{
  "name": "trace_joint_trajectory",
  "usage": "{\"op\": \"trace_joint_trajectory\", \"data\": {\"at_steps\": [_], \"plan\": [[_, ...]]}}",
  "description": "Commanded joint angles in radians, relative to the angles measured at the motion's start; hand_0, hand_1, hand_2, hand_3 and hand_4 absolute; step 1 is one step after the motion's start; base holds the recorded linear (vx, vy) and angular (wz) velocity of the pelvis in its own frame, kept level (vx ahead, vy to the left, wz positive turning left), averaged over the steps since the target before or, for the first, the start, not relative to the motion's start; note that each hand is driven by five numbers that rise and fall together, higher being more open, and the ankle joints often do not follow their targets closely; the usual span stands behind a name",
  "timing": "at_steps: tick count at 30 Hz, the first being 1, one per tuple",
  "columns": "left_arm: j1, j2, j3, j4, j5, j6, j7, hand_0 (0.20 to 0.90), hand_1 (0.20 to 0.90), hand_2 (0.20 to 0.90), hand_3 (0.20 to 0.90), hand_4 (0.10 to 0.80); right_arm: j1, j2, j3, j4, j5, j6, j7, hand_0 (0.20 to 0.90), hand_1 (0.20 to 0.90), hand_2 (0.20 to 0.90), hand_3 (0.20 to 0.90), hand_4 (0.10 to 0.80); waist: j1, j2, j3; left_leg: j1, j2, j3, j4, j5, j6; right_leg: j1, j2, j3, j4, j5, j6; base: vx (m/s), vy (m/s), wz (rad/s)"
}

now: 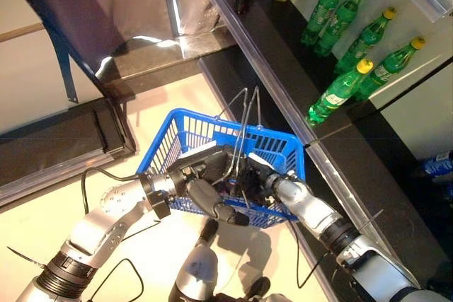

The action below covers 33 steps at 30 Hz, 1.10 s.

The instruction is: Pick up the drink and place into the basket.

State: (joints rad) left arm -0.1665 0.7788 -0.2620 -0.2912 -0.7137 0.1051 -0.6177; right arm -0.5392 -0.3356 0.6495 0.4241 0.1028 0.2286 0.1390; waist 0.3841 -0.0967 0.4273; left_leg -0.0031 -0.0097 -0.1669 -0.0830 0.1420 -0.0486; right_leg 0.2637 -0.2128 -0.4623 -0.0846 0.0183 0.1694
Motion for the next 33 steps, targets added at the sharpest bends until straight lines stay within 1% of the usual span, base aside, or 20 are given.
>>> {"op": "trace_joint_trajectory", "data": {"at_steps": [1,15,16,17,18,19,20,33], "plan": [[-0.199,-0.225,-0.047,-0.299,-0.252,-0.273,-0.154,0.300,0.300,0.300,0.200,0.100,-0.060,0.072,0.111,0.076,-0.036,-0.079,0.024,0.300,0.300,0.300,0.200,0.100,-0.001,0.000,-0.411,0.073,0.080,0.116,-0.004,-0.103,-0.027,-0.073,-0.042,-0.013,0.027,0.058,0.011,0.000,0.000,0.00],[-0.229,-0.222,-0.073,-0.328,-0.258,-0.272,-0.161,0.300,0.300,0.300,0.200,0.100,-0.078,0.117,0.142,0.169,-0.114,-0.068,0.054,0.300,0.300,0.300,0.200,0.100,0.013,-0.002,-0.417,0.071,0.075,0.109,-0.004,-0.103,-0.025,-0.067,-0.039,-0.016,0.021,0.060,0.012,0.000,0.000,0.00],[-0.231,-0.222,-0.074,-0.331,-0.256,-0.278,-0.162,0.300,0.300,0.300,0.200,0.100,-0.075,0.121,0.142,0.182,-0.118,-0.065,0.054,0.373,0.373,0.373,0.285,0.185,0.014,-0.002,-0.417,0.071,0.074,0.108,-0.004,-0.102,-0.024,-0.068,-0.039,-0.015,0.022,0.061,0.013,0.000,0.000,0.00],[-0.231,-0.222,-0.074,-0.332,-0.255,-0.281,-0.163,0.300,0.300,0.300,0.200,0.100,-0.073,0.125,0.141,0.188,-0.121,-0.063,0.053,0.425,0.425,0.425,0.345,0.245,0.015,-0.002,-0.417,0.071,0.074,0.108,-0.004,-0.102,-0.024,-0.068,-0.039,-0.015,0.022,0.060,0.013,0.000,0.000,0.00],[-0.233,-0.223,-0.074,-0.335,-0.253,-0.283,-0.162,0.300,0.300,0.300,0.200,0.100,-0.070,0.130,0.142,0.197,-0.126,-0.059,0.050,0.566,0.566,0.566,0.510,0.410,0.015,-0.003,-0.418,0.071,0.073,0.108,-0.004,-0.103,-0.023,-0.068,-0.039,-0.013,0.021,0.061,0.012,0.000,0.000,0.00],[-0.235,-0.222,-0.075,-0.337,-0.253,-0.286,-0.161,0.300,0.300,0.300,0.200,0.100,-0.067,0.132,0.142,0.205,-0.129,-0.060,0.047,0.759,0.759,0.759,0.735,0.635,0.015,-0.002,-0.418,0.072,0.074,0.109,-0.004,-0.103,-0.023,-0.068,-0.039,-0.013,0.021,0.061,0.013,0.000,0.000,0.00],[-0.237,-0.222,-0.075,-0.341,-0.254,-0.285,-0.161,0.300,0.300,0.300,0.200,0.100,-0.066,0.136,0.141,0.212,-0.131,-0.061,0.047,0.900,0.900,0.900,0.900,0.800,0.015,-0.003,-0.418,0.072,0.074,0.109,-0.004,-0.104,-0.023,-0.068,-0.039,-0.012,0.021,0.062,0.013,0.000,0.000,0.00],[-0.247,-0.226,-0.076,-0.347,-0.252,-0.282,-0.151,0.300,0.300,0.300,0.200,0.100,-0.070,0.147,0.129,0.227,-0.138,-0.058,0.031,0.900,0.900,0.900,0.900,0.800,0.013,-0.002,-0.419,0.073,0.073,0.111,-0.004,-0.104,-0.022,-0.069,-0.035,-0.003,0.020,0.063,0.012,0.000,0.000,0.00]]}}
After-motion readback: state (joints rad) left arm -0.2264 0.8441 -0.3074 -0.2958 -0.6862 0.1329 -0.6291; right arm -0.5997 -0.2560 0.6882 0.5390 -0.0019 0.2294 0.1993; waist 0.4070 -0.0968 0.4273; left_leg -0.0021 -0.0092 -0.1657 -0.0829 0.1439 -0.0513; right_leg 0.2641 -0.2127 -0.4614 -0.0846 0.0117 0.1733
